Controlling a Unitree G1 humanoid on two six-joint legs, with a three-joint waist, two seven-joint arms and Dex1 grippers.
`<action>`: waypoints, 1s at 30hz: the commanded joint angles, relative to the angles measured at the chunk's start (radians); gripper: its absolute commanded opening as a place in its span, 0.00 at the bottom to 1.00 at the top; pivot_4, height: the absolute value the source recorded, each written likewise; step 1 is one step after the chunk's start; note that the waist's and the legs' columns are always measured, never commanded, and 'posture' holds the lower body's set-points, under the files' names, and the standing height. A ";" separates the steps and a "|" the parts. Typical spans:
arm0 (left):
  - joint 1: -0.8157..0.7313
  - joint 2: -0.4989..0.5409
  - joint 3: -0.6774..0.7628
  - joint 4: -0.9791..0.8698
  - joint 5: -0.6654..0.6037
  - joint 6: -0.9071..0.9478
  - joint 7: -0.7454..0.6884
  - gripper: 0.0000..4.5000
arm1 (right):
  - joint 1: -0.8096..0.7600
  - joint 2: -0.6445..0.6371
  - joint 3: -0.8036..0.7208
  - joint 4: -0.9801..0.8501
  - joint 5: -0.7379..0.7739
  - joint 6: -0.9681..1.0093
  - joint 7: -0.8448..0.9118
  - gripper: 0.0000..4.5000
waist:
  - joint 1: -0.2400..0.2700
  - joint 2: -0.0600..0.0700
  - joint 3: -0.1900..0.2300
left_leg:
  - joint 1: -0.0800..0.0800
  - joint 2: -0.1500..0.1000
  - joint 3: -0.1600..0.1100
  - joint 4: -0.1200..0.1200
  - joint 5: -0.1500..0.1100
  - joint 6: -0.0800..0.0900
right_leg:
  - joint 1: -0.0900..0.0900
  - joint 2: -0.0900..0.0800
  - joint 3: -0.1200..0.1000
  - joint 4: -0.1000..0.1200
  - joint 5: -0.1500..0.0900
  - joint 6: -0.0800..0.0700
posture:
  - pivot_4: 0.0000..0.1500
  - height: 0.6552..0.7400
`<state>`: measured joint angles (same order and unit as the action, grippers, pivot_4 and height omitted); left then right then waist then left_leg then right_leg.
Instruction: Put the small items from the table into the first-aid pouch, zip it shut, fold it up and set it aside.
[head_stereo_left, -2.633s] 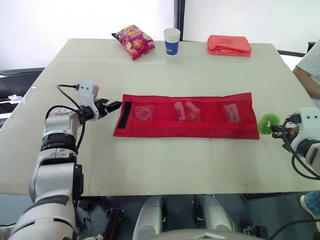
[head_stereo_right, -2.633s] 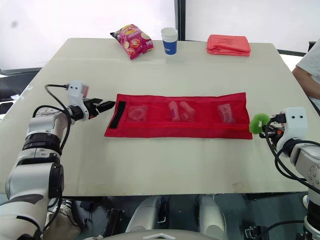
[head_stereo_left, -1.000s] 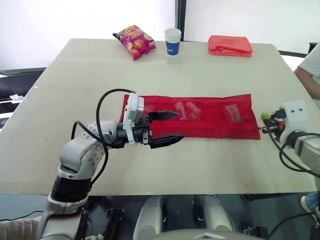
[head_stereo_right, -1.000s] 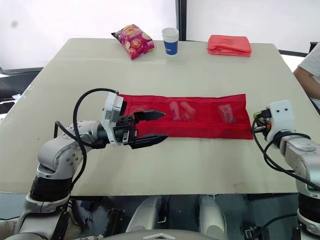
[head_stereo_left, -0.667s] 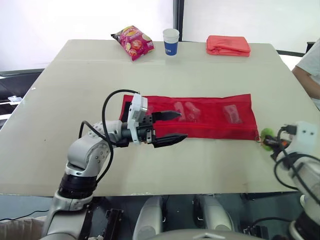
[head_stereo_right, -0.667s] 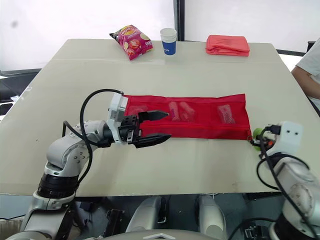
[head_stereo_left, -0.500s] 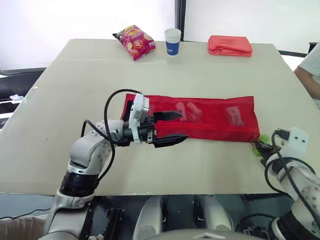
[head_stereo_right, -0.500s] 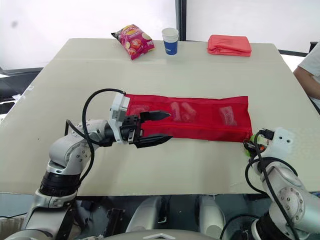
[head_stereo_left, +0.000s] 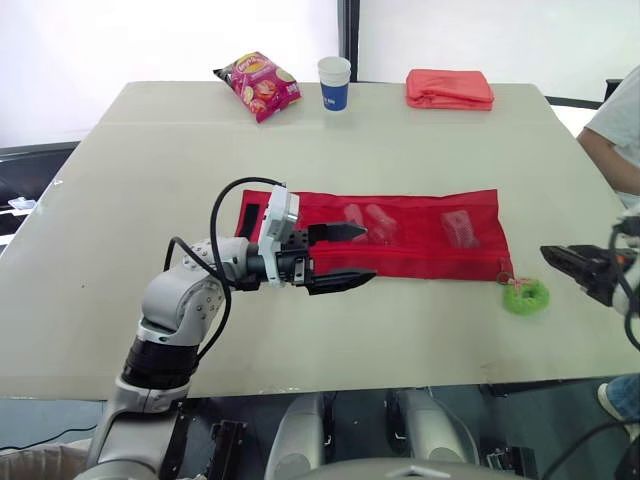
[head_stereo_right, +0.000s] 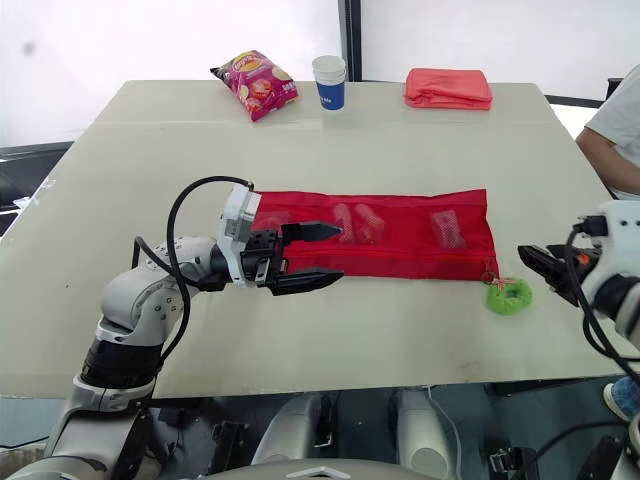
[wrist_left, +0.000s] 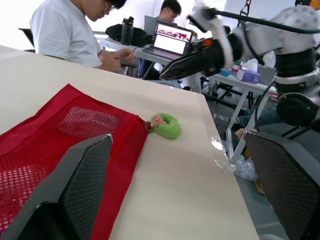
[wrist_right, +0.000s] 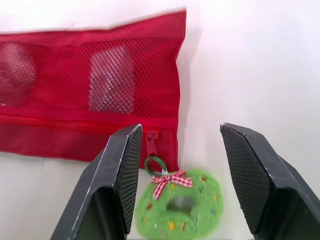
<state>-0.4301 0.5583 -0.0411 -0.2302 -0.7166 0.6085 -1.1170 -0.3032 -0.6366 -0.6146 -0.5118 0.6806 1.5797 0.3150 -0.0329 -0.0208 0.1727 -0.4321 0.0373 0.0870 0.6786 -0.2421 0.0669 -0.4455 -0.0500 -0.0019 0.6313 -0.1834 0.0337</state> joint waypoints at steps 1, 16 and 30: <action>-0.006 0.004 0.025 -0.061 -0.041 0.014 0.004 1.00 | -0.054 -0.027 0.101 0.108 -0.022 -0.042 0.024 0.59 | 0.001 0.000 0.000 | -0.001 0.000 0.000 0.000 0.000 0.000 | 0.000 0.000 0.000 0.000 0.000 0.000 | 1.00 1.00; 0.113 0.036 0.098 -0.199 -0.106 0.054 0.098 1.00 | -0.149 -0.190 0.426 0.597 -0.094 -0.363 0.353 0.59 | 0.017 -0.001 0.000 | 0.000 0.000 0.001 0.000 0.000 0.000 | 0.001 0.001 0.002 -0.001 -0.001 0.004 | 1.00 1.00; 0.155 0.009 0.085 -0.229 -0.113 0.041 0.165 1.00 | 0.039 -0.167 0.163 0.400 -0.056 -0.490 0.302 0.99 | 0.023 -0.002 0.000 | 0.000 0.000 0.001 0.001 0.000 0.000 | 0.001 0.001 0.003 -0.002 -0.001 0.005 | 1.00 1.00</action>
<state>-0.2640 0.5683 0.0411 -0.4394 -0.8264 0.6685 -0.9504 -0.2625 -0.8115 -0.4041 -0.0679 0.6108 1.1297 0.6423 -0.0103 -0.0223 0.1722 -0.4317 0.0373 0.0882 0.6793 -0.2420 0.0669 -0.4443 -0.0481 0.0005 0.6295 -0.1846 0.0385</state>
